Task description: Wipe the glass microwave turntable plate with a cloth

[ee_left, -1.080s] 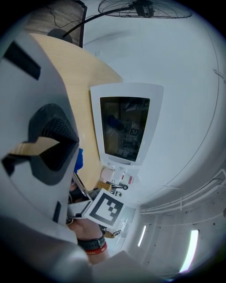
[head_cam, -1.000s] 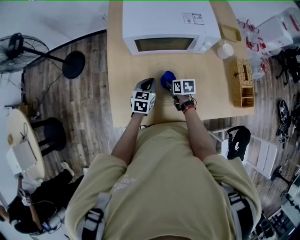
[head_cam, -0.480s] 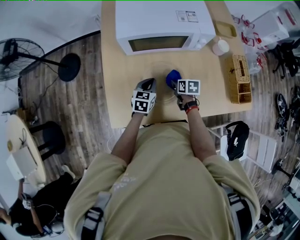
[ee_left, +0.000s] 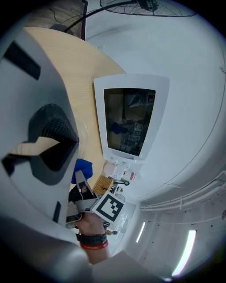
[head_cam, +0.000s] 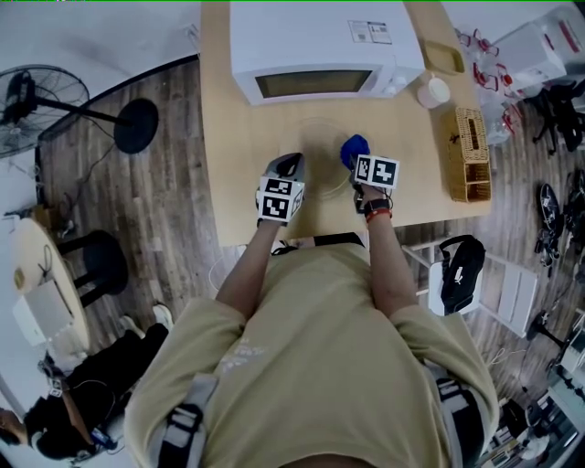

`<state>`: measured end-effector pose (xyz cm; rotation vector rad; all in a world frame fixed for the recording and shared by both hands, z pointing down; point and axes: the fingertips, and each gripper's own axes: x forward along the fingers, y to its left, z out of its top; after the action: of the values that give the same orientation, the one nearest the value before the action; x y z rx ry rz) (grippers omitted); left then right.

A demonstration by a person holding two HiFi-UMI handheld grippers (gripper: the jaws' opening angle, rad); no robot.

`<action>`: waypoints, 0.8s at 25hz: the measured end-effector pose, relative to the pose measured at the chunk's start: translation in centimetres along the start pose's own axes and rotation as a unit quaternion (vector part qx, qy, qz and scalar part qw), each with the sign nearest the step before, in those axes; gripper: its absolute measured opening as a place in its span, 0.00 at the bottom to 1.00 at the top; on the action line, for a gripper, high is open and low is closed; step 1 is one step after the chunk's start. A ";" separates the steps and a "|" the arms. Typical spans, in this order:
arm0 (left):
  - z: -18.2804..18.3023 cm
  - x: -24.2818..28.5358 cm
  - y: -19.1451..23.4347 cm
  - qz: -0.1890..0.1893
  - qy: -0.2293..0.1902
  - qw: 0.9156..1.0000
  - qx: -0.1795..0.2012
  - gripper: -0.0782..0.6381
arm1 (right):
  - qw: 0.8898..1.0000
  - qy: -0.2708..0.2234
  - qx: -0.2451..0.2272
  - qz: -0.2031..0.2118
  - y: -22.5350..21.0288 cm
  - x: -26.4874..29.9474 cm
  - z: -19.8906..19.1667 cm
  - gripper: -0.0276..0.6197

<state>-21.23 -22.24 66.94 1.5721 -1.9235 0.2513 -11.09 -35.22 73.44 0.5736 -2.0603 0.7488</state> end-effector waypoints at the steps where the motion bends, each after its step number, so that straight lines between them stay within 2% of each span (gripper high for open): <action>1: -0.1 -0.3 0.2 0.002 0.000 1.000 -0.001 0.13 | 1.000 -0.002 -0.002 -0.005 0.0 0.0 0.0 0.24; 6: -0.5 -1.8 1.5 0.014 -0.006 1.000 -0.004 0.13 | 1.000 -0.017 -0.012 -0.020 0.1 0.1 0.1 0.24; 11: -1.1 -4.2 3.5 0.035 -0.016 0.999 -0.021 0.13 | 0.998 -0.055 0.003 -0.020 1.1 -0.1 -0.1 0.24; 14: -1.6 -5.4 4.5 0.044 -0.018 0.999 -0.025 0.13 | 0.998 -0.062 0.002 0.005 3.8 -0.2 -0.7 0.24; 20: -2.5 -7.0 5.7 0.060 -0.020 0.997 -0.033 0.13 | 0.995 -0.044 -0.028 0.090 12.0 1.0 -1.7 0.24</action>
<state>-25.05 -13.76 66.20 1.4323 -2.0394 0.2059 -18.20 -25.59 71.49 0.3980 -2.2296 0.7780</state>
